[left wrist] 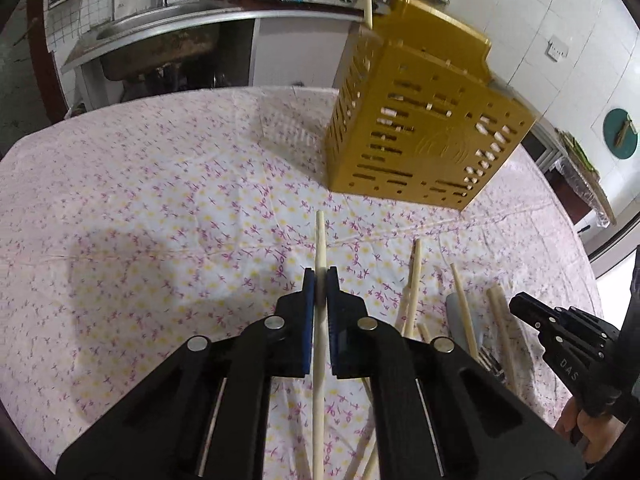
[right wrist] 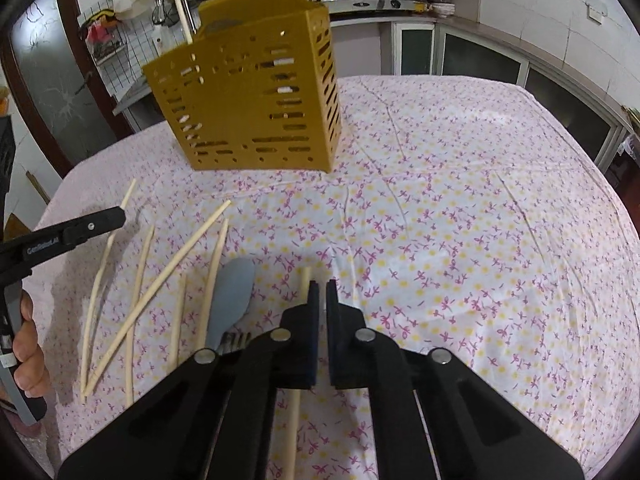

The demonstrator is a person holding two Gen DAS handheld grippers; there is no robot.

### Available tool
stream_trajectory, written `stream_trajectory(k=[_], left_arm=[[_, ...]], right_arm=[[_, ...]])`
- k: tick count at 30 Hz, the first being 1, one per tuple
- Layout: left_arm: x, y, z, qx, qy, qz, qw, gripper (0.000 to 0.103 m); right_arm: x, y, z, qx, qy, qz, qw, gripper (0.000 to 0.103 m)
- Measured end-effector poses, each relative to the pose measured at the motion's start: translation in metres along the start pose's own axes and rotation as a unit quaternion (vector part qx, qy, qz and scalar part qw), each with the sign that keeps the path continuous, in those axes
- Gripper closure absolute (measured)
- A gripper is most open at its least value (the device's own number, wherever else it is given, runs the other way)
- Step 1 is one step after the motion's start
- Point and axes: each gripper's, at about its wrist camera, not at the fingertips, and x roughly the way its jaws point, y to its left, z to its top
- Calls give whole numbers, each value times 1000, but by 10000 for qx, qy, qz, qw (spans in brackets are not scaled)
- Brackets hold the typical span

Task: Organize utensils
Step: 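Grasp a wooden chopstick with the right gripper while the left grasps another chopstick, then lift both held chopsticks and carry them toward the yellow holder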

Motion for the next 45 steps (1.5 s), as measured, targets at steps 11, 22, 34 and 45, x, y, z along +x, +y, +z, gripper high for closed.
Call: stream_trajectory(k=[11, 22, 34, 45], left_arm=[[-15, 0, -6, 30, -74, 44, 10000, 99], [-6, 3, -16, 65, 13, 163, 9998, 99], [-39, -3, -11, 57, -343, -61, 9994, 99], [-74, -22, -3, 244, -732, -212, 9968, 99]], right_arm=[[14, 6, 2, -92, 402, 114, 9991, 95], [21, 17, 1, -336, 442, -304, 9980, 95], [-27, 9, 12, -35, -204, 149, 9997, 97], [-84, 1, 28, 10, -1237, 243, 9920, 97]])
